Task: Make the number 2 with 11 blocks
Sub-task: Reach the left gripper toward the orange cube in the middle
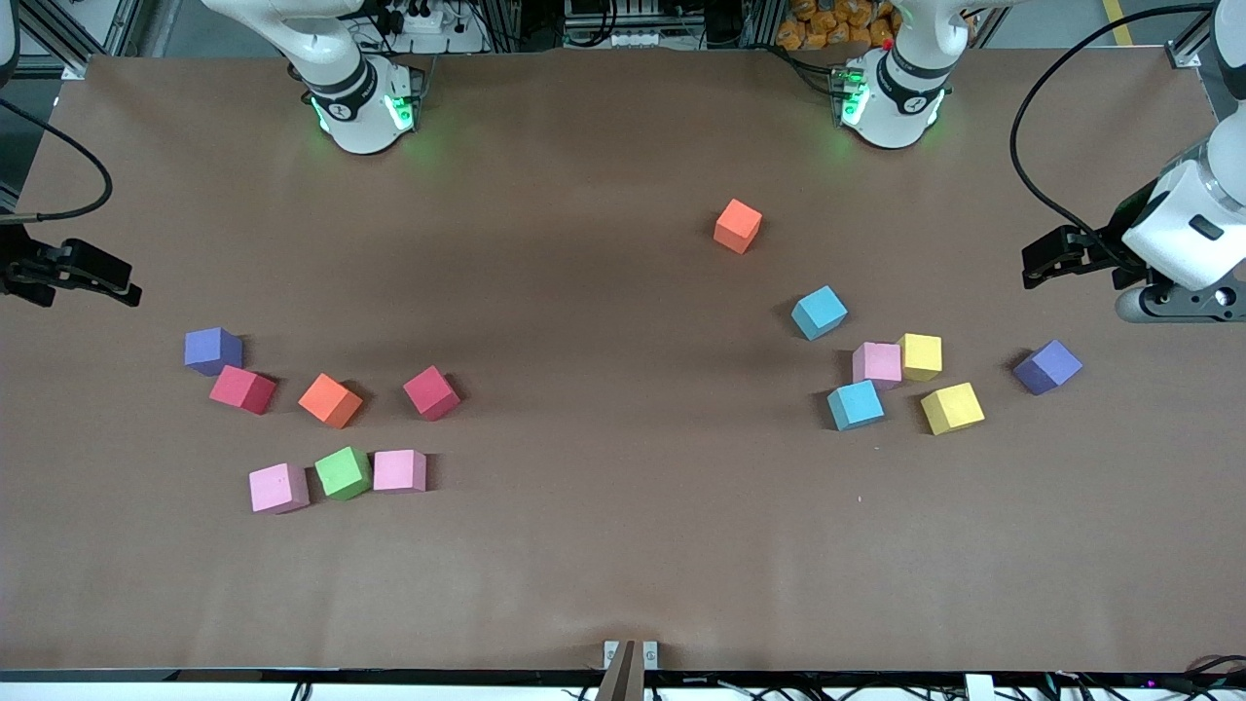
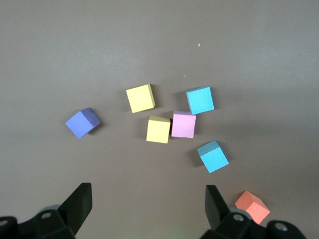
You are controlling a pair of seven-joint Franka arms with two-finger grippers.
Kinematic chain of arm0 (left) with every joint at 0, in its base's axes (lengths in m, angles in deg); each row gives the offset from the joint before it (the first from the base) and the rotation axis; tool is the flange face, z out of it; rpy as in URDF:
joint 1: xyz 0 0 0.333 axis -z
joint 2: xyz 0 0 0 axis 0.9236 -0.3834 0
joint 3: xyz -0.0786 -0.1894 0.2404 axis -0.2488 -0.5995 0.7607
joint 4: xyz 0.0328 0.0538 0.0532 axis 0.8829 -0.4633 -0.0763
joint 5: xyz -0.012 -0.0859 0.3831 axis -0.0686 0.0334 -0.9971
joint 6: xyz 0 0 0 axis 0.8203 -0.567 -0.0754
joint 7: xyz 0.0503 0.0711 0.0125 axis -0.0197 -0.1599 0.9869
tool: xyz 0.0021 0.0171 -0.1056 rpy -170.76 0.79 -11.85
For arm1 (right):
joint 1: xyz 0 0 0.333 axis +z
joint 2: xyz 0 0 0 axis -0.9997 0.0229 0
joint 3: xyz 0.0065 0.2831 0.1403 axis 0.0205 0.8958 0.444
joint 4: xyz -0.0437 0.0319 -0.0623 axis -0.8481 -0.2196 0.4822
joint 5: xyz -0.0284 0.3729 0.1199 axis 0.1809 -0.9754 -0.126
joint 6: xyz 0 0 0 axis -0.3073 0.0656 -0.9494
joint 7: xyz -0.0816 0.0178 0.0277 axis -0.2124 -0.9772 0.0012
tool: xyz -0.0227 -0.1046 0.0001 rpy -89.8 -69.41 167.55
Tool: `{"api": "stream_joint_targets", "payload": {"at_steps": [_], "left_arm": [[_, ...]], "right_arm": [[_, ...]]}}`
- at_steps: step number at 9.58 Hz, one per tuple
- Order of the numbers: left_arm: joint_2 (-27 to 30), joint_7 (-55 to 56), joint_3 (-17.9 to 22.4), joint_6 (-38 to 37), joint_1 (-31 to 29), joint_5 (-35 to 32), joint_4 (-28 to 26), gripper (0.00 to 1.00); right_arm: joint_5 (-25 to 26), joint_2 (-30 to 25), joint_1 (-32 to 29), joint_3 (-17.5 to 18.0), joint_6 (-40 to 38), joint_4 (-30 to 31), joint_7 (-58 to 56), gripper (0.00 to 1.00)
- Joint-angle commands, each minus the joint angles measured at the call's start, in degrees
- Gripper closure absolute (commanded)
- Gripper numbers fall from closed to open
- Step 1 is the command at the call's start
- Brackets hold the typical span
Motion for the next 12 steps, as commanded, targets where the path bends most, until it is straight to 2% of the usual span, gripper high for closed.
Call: {"api": "stream_joint_targets", "payload": {"at_steps": [1, 3, 4, 5, 6, 7, 10, 12], "left_arm": [[0.05, 0.88, -0.1, 0.3, 0.22, 0.79, 0.64, 0.0], [-0.04, 1.05, -0.19, 0.39, 0.31, 1.66, 0.46, 0.0], [0.05, 1.92, -0.19, 0.99, 0.14, 6.71, -1.63, 0.0], [0.83, 7.67, -1.5, 2.65, 0.14, 10.5, -5.04, 0.0], [1.54, 12.69, -5.86, 5.11, -0.04, 10.11, -8.56, 0.0], [1.81, 15.78, -8.52, 8.18, -0.13, 9.67, -11.99, 0.0], [1.72, 24.4, -14.67, 16.44, -0.04, 9.4, -20.35, 0.0], [1.63, 29.5, -19.59, 19.01, -0.04, 8.61, -23.61, 0.0]], "right_arm": [[0.07, -0.62, -0.07, 0.1, 0.45, 0.61, -0.39, 0.0], [0.07, -0.62, -0.07, 0.1, 0.45, 0.61, -0.48, 0.0], [0.07, -0.62, -0.07, 0.1, 0.45, 0.61, -0.48, 0.0], [0.07, -0.62, -0.07, 0.1, 0.45, 0.7, -0.39, 0.0], [0.07, -0.62, -0.07, 0.1, 0.45, 0.7, -0.39, 0.0], [-0.01, -0.62, -0.07, 0.1, 0.45, 0.7, -0.39, 0.0], [-0.28, 0.08, 0.11, 0.1, 0.97, 1.14, -0.13, 0.0], [-0.28, 1.31, 0.2, 0.28, 0.98, 1.23, 0.14, 0.0]]}}
